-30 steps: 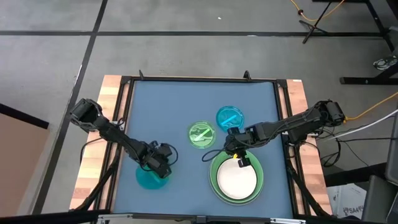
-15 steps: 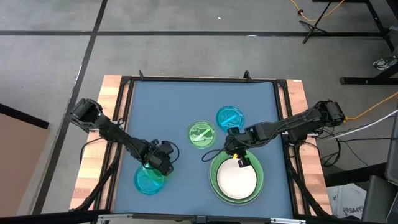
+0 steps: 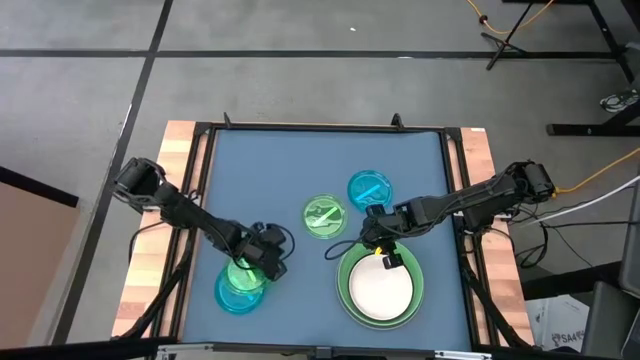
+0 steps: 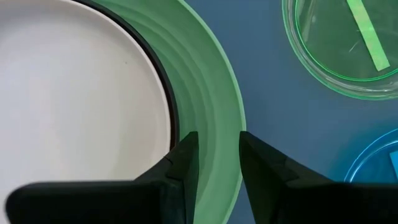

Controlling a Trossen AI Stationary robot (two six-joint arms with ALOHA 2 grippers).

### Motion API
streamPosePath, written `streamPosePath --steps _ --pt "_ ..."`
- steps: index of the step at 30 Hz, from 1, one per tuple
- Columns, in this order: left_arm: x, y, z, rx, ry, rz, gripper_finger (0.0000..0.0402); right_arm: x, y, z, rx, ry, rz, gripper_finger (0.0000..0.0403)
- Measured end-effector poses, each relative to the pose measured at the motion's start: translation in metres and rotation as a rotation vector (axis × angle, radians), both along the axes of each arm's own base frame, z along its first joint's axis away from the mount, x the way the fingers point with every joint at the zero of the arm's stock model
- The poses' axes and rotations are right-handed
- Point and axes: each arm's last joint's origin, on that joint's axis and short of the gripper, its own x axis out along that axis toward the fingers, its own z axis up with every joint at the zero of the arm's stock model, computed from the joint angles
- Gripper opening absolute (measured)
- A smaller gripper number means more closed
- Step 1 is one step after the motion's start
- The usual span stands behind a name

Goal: Stack plastic plates
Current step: Stack the bottom small green plate on top of the white plate

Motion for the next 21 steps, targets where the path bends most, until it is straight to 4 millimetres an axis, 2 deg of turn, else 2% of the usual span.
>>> streamPosePath --steps 11,21 --pt "0.025 0.03 0.015 -0.057 0.017 -0.089 0.0004 0.0 0.0 0.0 0.0 0.0 0.0 0.0105" --pt "0.047 0.058 0.035 -0.047 -0.014 -0.28 0.0102 0.0 0.0 0.0 0.0 0.0 0.0 0.0105"
